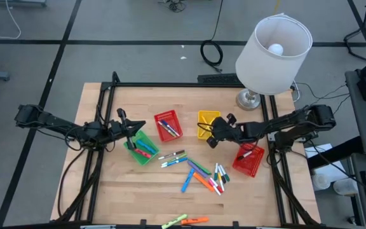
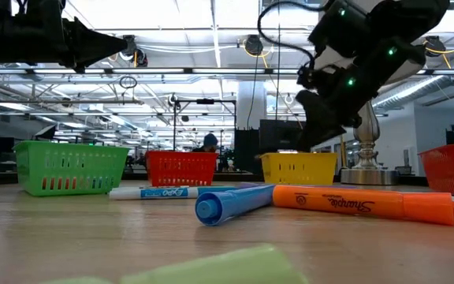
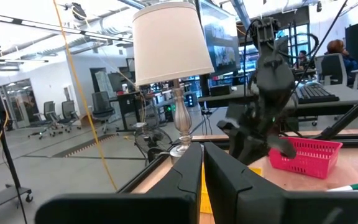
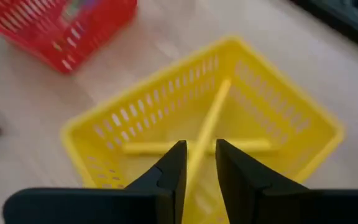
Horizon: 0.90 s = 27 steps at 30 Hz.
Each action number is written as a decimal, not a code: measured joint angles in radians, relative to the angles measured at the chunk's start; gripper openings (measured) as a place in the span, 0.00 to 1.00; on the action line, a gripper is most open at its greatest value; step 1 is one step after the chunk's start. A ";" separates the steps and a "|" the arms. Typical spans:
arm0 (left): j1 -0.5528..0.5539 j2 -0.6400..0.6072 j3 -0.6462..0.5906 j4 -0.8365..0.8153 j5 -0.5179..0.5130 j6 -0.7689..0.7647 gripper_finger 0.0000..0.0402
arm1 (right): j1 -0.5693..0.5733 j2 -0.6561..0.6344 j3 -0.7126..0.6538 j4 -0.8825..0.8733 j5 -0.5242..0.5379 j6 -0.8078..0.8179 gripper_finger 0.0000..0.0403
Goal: Pick & Place Markers
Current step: Put the right small green highlighter pen into the right red bin
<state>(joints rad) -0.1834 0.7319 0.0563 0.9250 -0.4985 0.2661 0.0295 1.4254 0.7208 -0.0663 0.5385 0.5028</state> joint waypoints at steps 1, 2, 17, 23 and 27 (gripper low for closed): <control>0.000 0.000 0.000 0.000 0.000 0.000 0.06 | 0.005 -0.020 0.002 0.020 -0.018 -0.027 0.17; 0.000 0.000 0.000 0.000 0.000 0.000 0.06 | 0.014 -0.040 0.009 0.031 -0.038 -0.049 0.17; 0.000 0.000 0.000 -0.007 -0.008 -0.011 0.06 | 0.393 -0.085 0.393 -0.498 -0.042 -0.165 0.01; 0.000 0.000 0.000 -0.008 -0.008 -0.019 0.06 | 0.478 0.123 0.583 -0.820 -0.069 -0.055 0.01; 0.000 0.000 0.000 -0.009 -0.008 -0.018 0.06 | 0.516 0.235 0.670 -0.977 -0.202 0.033 0.00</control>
<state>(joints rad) -0.1836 0.7319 0.0563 0.9160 -0.5067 0.2485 0.5451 1.6607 1.3908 -1.0438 0.3368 0.5355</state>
